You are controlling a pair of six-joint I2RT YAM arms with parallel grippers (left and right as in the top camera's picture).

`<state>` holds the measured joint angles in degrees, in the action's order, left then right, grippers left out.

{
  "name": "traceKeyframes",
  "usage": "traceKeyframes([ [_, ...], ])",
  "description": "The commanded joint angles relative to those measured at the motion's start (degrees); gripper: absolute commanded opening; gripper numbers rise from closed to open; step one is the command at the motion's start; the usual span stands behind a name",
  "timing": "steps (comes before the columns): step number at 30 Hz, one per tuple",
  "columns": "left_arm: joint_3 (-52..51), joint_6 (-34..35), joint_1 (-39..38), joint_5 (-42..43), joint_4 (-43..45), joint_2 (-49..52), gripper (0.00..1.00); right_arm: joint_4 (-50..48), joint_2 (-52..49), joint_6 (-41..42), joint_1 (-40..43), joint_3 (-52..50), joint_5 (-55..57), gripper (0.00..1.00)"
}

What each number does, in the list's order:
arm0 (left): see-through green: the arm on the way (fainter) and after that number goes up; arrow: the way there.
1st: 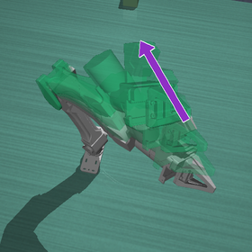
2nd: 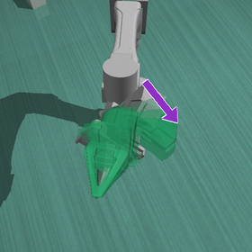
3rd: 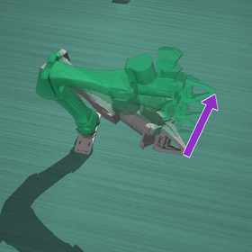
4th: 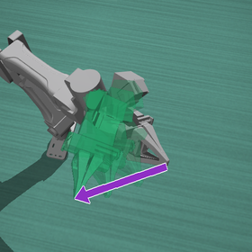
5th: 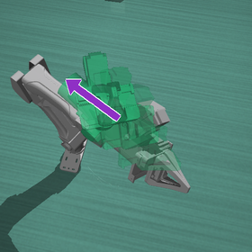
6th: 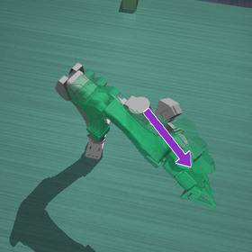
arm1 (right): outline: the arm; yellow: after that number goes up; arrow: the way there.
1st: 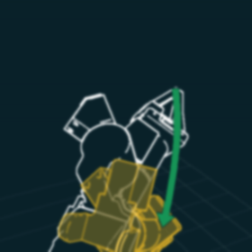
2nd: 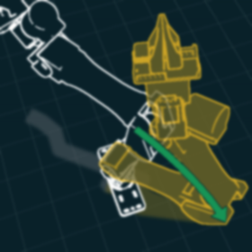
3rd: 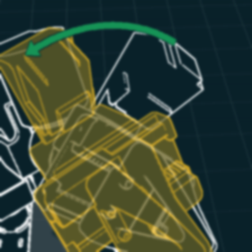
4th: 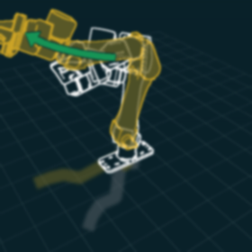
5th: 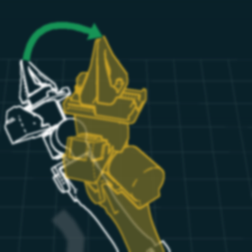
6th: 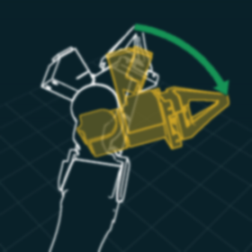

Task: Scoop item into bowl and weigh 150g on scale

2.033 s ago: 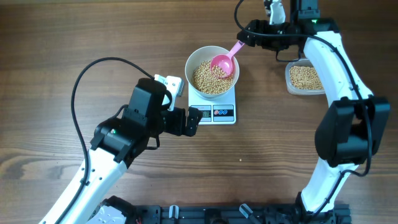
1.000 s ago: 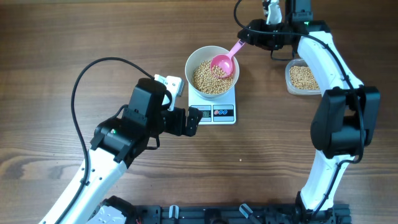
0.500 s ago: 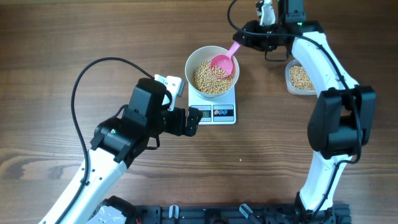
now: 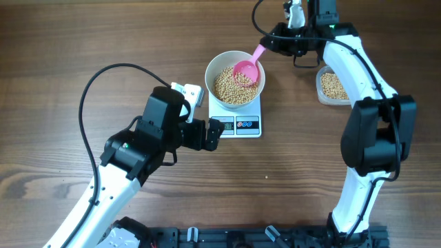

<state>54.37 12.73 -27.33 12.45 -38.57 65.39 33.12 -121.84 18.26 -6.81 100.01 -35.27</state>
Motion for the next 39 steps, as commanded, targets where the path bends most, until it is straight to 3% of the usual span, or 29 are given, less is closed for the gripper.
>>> traceKeyframes([
  [1,0.00,-0.31,-0.31,-0.09,0.17,0.31,1.00,-0.55,-1.57,-0.24,-0.04,0.74,0.87,0.04],
  [16,0.00,-0.31,-0.31,-0.09,0.17,0.31,1.00,-4.85,-0.33,-0.26,0.68,0.87,-5.73,0.04],
  [24,0.00,-0.31,-0.31,-0.09,0.17,0.31,1.00,-7.10,1.46,-0.20,0.79,0.92,-14.60,0.04],
  [39,0.00,-0.31,-0.31,-0.09,0.17,0.31,1.00,-6.75,9.79,-3.06,0.90,0.92,-15.30,0.04],
])
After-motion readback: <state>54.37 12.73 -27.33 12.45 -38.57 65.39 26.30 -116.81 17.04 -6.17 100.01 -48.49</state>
